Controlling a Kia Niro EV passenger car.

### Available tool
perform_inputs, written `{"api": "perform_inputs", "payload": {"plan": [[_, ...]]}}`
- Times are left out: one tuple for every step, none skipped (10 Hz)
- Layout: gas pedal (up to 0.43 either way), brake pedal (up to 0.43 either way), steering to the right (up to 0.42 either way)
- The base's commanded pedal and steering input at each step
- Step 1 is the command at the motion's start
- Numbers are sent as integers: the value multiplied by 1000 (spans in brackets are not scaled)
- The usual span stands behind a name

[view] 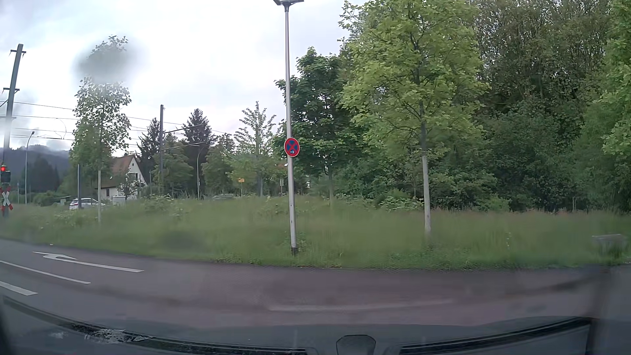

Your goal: Follow the waypoints while adhering to traffic rules and regulations

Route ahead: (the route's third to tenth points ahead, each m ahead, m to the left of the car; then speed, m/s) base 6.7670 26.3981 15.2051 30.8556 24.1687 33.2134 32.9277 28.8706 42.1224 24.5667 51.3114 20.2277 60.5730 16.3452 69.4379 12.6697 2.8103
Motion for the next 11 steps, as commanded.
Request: {"api": "perform_inputs", "payload": {"plan": [[67, 0, -234], [67, 0, -240], [59, 0, -251], [59, 0, -264], [47, 0, -284], [47, 0, -303], [47, 0, -321], [47, 0, -340], [47, 0, -357], [47, 0, -370], [47, 0, -389]]}}
